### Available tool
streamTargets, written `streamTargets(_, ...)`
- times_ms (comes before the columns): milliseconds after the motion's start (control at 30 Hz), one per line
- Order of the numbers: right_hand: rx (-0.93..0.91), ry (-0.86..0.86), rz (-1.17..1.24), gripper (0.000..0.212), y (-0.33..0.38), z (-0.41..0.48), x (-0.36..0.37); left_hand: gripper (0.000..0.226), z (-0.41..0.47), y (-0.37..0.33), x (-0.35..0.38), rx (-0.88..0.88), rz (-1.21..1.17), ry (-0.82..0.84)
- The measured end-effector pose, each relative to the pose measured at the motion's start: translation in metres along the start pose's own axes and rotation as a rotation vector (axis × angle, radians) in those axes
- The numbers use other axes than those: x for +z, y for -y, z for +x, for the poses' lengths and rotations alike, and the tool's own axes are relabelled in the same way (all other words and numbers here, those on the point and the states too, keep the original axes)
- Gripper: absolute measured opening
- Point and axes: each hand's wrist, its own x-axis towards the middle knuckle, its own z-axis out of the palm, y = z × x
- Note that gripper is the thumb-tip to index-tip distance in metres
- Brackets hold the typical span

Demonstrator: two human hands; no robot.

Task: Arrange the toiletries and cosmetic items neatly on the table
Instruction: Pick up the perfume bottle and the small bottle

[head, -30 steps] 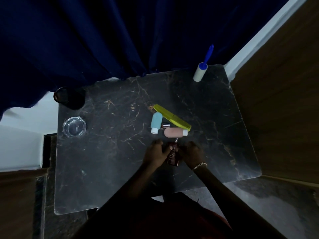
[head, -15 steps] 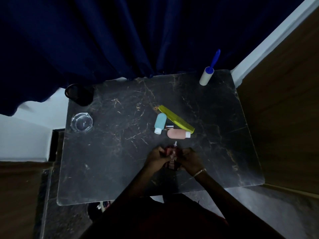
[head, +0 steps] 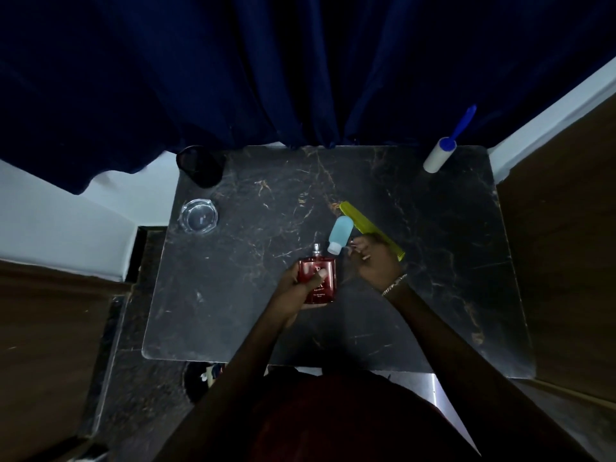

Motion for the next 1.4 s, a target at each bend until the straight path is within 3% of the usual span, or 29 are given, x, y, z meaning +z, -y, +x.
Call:
streamTargets(200,0.131,0.107,-0.291,0.039,-0.013,0.043,0.013,0.039,-0.013,-0.008,-0.014,0.024,0.031,-0.023)
streamTargets(333,0.214,0.178,-0.437,0.034,-0.010,0.051,0.017,0.035,-0.016,-0.002,-0.022,0.069,0.072,-0.053)
streamTargets(433,0.229,0.225,-0.493,0.043,-0.009,0.054,0.019,0.039,-0.020,0.000,-0.026,0.070,0.078,-0.050)
streamTargets(667,0.253,0.237,-0.470,0.046,-0.013,0.060,0.023,0.054,-0.022,-0.001,-0.033,0.073,0.075,-0.062)
streamTargets(933,0.283,0.244,-0.457,0.060,-0.004,0.054,0.017,0.038,-0.025,-0.003,-0.034,0.059,0.092,-0.072)
streamTargets(1400,0.285,0.245,-0.536,0.048,-0.012,0.058,0.031,0.044,-0.027,-0.003,-0.036,0.062,0.107,-0.051)
